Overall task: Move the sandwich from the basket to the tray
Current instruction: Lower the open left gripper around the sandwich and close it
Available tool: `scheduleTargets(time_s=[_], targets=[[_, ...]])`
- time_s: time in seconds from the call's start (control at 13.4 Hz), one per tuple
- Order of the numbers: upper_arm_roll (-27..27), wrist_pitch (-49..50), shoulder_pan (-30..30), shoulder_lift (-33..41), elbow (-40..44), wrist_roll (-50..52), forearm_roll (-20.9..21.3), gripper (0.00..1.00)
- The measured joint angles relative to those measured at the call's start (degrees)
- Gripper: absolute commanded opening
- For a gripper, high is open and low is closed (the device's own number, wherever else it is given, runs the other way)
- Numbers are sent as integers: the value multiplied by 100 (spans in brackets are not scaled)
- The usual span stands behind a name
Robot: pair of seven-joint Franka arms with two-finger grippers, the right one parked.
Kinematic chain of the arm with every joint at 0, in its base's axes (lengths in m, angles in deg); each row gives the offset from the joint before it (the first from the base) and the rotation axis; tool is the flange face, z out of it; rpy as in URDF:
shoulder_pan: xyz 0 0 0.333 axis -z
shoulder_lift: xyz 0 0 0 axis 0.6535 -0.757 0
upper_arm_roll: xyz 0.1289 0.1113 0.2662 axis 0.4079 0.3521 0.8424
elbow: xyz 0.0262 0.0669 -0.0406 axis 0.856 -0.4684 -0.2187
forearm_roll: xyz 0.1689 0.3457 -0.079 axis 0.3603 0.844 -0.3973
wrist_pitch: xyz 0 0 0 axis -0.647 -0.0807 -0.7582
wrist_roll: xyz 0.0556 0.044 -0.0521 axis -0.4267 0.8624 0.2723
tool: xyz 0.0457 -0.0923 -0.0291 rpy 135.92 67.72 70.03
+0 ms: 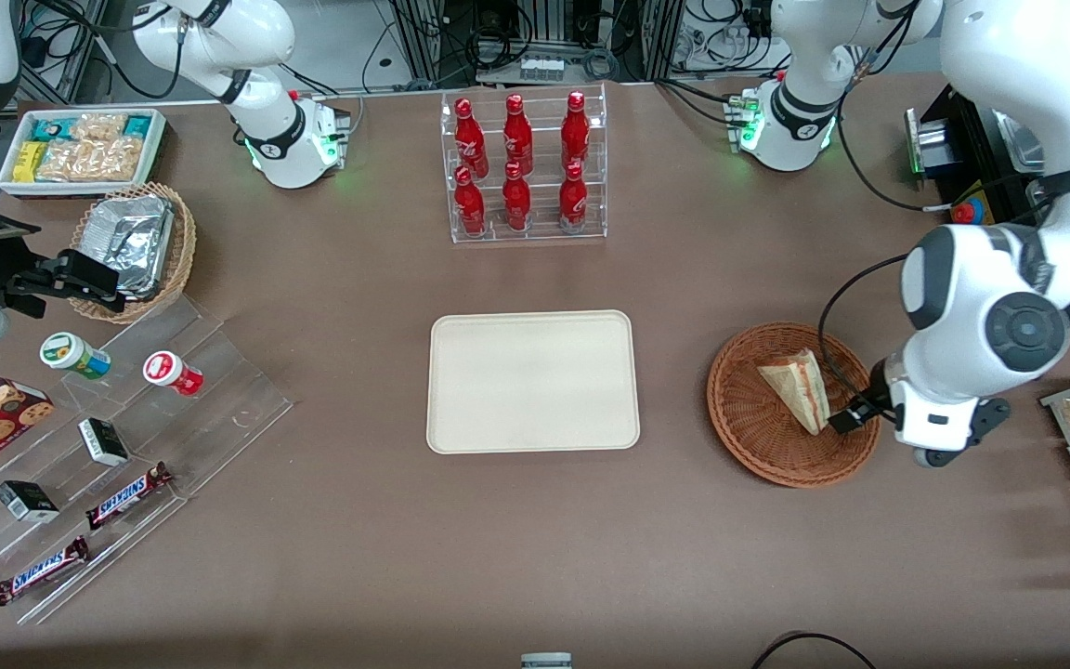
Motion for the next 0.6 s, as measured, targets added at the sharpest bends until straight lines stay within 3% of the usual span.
scheduleTargets(time_s=[0.6], targets=[[-27, -916, 176, 96, -1103, 246, -8, 100]])
